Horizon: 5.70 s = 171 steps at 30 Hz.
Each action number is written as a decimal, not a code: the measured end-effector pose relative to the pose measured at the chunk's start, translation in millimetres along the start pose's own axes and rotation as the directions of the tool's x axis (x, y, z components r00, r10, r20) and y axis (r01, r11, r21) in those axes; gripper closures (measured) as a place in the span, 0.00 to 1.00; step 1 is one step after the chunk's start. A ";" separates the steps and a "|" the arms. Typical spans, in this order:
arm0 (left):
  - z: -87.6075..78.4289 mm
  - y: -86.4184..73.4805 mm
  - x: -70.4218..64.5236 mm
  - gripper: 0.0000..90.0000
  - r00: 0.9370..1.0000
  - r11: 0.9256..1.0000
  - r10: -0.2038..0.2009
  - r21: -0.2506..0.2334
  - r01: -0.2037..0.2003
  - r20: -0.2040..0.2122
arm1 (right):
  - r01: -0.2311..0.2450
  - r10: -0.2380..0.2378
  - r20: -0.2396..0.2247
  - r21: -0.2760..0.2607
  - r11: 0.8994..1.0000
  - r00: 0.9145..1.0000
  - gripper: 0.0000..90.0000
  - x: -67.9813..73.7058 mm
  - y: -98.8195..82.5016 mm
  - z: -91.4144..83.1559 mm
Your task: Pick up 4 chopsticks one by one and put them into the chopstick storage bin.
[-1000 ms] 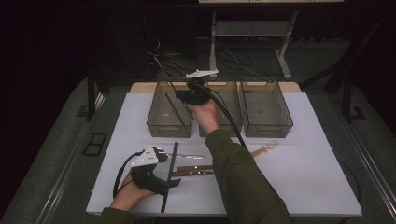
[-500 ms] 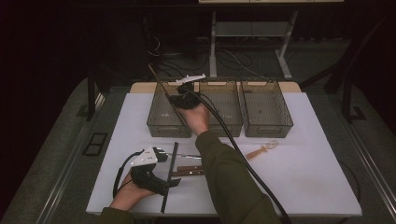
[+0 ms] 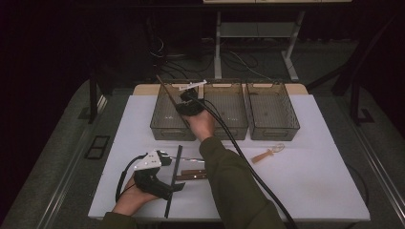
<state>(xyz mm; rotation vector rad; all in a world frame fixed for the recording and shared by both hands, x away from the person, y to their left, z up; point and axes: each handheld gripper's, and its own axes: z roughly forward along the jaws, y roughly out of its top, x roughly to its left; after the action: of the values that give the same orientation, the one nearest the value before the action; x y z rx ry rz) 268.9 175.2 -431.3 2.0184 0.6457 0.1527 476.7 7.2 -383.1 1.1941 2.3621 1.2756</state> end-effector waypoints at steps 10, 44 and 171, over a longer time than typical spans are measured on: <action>0.0 0.0 0.7 0.00 1.000 1.000 0.008 0.003 -0.008 -0.003 | 0.049 -0.049 -0.002 0.008 0.999 0.999 0.59 -3.0 1.0 -10.6; 1.9 -1.9 -0.8 0.00 1.000 1.000 -0.011 0.010 0.011 -0.029 | 0.138 -0.142 -0.084 -0.054 0.989 0.986 0.28 -46.3 -59.3 -131.2; 62.9 38.0 60.9 0.79 0.929 0.952 -0.118 0.226 0.206 -0.350 | 0.105 -0.102 0.110 -0.025 0.994 0.989 0.13 -84.4 -264.0 -272.1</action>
<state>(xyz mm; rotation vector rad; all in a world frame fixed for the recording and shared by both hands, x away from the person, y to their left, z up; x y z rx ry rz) 358.0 142.4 -441.3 2.1977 1.0946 0.3298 245.0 -299.6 -438.0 1.0872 2.2869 1.1791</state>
